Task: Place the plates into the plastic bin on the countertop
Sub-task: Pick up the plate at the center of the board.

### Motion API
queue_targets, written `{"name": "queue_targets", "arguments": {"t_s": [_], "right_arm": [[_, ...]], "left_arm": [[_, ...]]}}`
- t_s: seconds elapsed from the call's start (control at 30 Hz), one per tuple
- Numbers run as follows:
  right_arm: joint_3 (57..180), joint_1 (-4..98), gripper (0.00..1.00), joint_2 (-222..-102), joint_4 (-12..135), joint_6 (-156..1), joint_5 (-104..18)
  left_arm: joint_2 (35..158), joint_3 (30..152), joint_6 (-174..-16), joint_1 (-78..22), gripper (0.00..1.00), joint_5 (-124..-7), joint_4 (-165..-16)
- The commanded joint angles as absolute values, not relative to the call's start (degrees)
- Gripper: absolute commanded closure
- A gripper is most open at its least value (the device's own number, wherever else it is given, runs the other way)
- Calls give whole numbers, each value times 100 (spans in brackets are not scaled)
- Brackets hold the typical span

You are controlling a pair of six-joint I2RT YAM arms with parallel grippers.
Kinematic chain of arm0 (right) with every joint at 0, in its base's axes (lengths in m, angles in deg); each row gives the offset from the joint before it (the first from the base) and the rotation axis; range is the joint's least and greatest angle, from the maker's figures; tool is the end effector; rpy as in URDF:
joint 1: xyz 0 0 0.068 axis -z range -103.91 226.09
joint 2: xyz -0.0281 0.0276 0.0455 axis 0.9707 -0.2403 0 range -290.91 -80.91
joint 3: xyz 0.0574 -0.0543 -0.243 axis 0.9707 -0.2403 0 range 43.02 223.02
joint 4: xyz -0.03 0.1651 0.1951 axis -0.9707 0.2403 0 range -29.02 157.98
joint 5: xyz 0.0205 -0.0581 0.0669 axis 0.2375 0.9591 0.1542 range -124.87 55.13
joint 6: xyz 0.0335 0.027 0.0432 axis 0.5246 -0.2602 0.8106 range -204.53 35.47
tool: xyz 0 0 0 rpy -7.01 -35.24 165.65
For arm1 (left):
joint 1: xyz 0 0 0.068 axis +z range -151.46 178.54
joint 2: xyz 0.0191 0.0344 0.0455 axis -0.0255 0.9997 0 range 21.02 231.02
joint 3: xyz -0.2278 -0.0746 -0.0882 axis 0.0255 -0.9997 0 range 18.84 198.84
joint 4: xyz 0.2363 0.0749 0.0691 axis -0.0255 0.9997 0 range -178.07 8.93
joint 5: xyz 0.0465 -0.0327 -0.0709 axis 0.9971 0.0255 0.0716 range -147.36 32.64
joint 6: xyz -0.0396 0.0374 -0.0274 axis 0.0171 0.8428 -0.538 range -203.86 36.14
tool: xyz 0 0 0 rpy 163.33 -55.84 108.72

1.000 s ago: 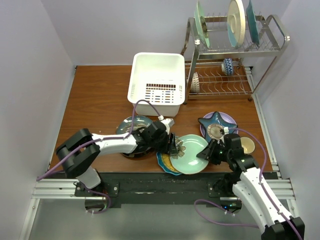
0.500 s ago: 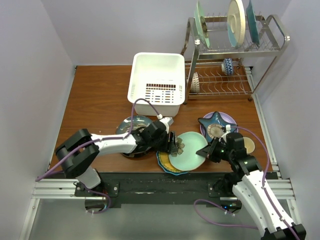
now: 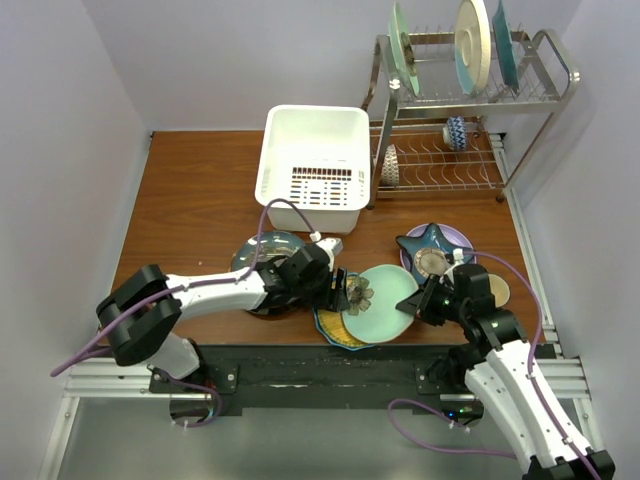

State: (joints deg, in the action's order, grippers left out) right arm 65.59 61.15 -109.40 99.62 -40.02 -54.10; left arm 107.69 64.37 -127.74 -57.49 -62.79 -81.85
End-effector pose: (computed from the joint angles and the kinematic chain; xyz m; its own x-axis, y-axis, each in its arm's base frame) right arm 0.1243 0.0488 0.1836 -0.8131 0.4681 -0.3460 0.1400 0.7343 0.6643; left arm 0.1682 -0.2571 0.1581 -0.8934 0.0911 -0.4399 0.3359 0.7856 -0.5196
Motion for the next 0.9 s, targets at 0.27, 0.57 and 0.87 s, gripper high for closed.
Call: {"name": "queue_targets", "arguments": {"t_s": [0.27, 0.57, 0.87], "right_arm": [[7149, 6124, 100, -10824, 9842, -4103, -5394], [7422, 6115, 100, -10420, 9421, -4085, -5640], [7501, 6115, 100, -10341, 8350, -3997, -6334]], "left_arm": [[9810, 6358, -12561, -5771, 30, -5974, -8139], [8975, 6094, -12420, -5771, 29, -5552, -8174], [8159, 5980, -12262, -5526, 28, -5366, -8007]]}}
